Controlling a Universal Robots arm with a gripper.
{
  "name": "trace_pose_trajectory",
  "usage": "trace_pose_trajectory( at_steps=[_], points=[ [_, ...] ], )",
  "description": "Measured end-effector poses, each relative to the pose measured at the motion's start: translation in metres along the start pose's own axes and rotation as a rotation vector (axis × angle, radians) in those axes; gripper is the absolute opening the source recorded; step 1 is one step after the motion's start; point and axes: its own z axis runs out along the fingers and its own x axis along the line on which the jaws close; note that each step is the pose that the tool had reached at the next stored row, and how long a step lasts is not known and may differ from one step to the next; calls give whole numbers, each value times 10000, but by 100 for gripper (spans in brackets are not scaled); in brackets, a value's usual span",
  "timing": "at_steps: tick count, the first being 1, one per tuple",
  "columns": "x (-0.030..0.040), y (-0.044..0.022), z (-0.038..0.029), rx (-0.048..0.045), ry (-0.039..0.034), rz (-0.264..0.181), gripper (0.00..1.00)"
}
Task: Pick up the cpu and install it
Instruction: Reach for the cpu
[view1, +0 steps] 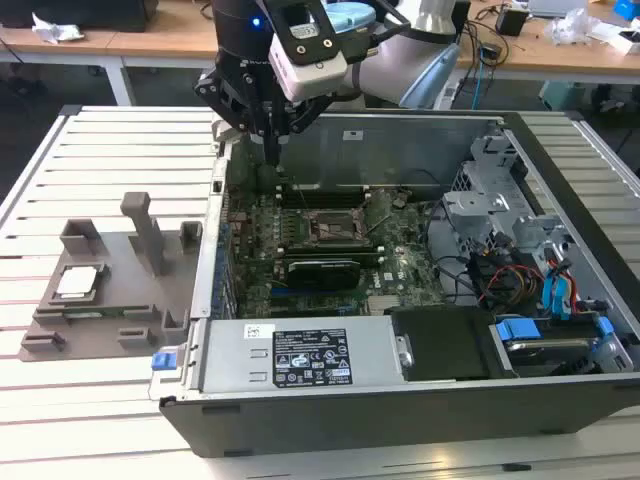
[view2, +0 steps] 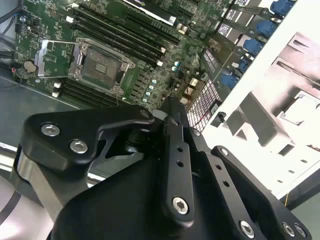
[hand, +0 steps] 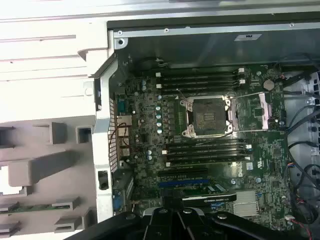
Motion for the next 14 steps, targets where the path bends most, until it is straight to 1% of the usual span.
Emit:
trace_pose_trajectory(
  at_steps=[3, 4, 7, 11, 14],
  points=[
    [14, -1, 0, -1, -1, 1, 11],
    [63, -5, -2, 0, 0, 0, 11],
    [116, -9, -3, 0, 0, -1, 11],
    [166, -12, -4, -1, 0, 0, 11],
    [227, -17, -6, -1, -1, 1, 11]
  ],
)
